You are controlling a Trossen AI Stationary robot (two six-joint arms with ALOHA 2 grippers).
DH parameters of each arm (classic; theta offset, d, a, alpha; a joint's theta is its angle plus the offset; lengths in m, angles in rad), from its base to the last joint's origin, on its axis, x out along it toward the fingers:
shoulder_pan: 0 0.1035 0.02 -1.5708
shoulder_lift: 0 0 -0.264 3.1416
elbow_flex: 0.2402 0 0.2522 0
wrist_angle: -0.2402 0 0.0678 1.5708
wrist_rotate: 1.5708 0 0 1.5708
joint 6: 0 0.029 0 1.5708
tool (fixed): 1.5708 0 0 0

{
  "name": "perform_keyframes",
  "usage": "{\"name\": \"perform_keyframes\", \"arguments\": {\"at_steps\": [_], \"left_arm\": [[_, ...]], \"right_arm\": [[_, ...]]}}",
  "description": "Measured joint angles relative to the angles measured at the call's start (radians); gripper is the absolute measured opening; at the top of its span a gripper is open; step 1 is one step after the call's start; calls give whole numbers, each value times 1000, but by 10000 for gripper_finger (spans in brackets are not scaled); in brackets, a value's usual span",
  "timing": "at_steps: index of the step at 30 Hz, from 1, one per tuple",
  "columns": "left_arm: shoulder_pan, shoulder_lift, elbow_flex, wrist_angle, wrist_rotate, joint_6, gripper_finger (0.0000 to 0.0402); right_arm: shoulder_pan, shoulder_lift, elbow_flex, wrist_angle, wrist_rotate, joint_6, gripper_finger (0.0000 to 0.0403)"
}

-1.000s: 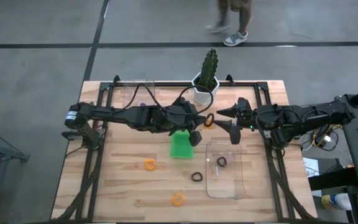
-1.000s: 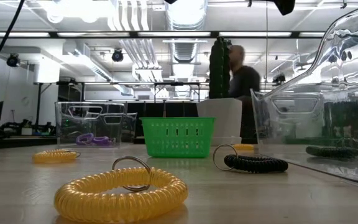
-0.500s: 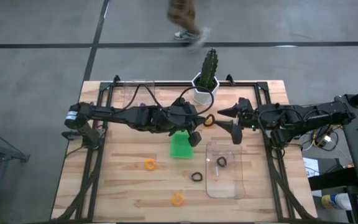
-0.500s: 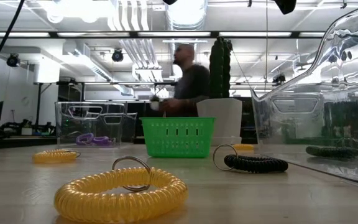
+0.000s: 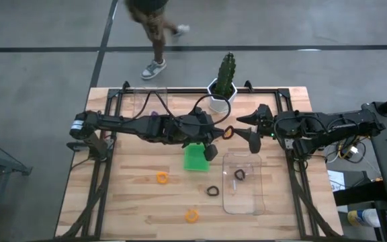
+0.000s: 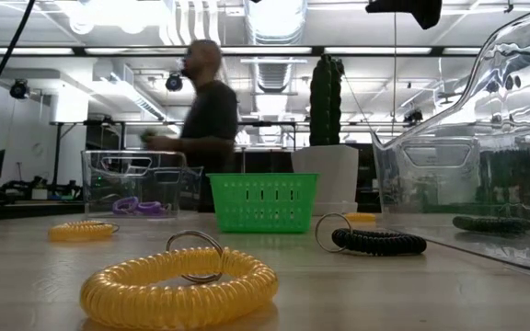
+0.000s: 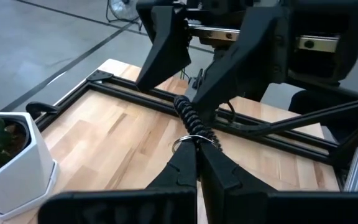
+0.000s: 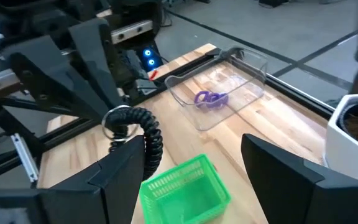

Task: Sort spring keychains
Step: Put the top black spring keychain into the bottom transparent bin

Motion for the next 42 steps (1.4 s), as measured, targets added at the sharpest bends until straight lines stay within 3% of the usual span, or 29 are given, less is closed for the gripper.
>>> {"name": "perform_keyframes", "arguments": {"at_steps": [29, 42], "left_arm": [[-2, -7, 0, -50, 38, -3, 0], [-2, -7, 0, -52, 45, 6, 0]], "right_arm": [[-23, 8, 0, -40, -16, -3, 258], [-23, 8, 0, -22, -131, -5, 258]]}}
